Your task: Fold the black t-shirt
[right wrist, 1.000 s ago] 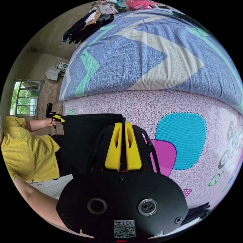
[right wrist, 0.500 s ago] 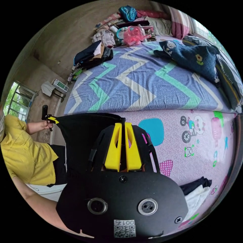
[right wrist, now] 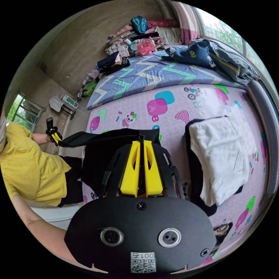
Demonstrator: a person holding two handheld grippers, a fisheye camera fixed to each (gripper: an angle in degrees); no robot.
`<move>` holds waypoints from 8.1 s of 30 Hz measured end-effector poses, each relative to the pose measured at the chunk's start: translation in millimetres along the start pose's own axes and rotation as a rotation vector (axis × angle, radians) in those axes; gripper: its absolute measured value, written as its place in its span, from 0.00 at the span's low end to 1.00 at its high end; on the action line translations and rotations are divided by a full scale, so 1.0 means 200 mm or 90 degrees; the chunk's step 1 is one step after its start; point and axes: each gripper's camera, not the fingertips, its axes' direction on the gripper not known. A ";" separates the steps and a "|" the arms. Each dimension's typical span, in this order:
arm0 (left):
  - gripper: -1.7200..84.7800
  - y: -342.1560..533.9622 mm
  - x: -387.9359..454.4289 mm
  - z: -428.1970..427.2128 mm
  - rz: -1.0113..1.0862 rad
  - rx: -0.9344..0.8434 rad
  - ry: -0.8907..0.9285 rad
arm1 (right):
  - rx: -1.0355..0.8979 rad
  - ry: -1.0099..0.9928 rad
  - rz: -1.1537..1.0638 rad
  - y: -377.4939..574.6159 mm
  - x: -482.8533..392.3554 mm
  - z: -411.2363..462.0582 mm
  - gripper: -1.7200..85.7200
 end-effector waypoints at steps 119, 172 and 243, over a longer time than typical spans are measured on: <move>0.00 0.28 -0.42 0.86 0.239 -0.239 -0.283 | 0.024 -0.178 0.368 1.70 -1.56 1.22 0.03; 0.01 -1.21 -0.21 -0.15 0.002 -0.502 0.248 | 0.513 -0.322 0.672 2.69 -2.51 0.91 0.04; 0.03 -1.59 -0.27 0.52 -0.175 -0.226 -0.054 | 0.341 -0.248 0.724 2.37 -1.57 0.88 0.11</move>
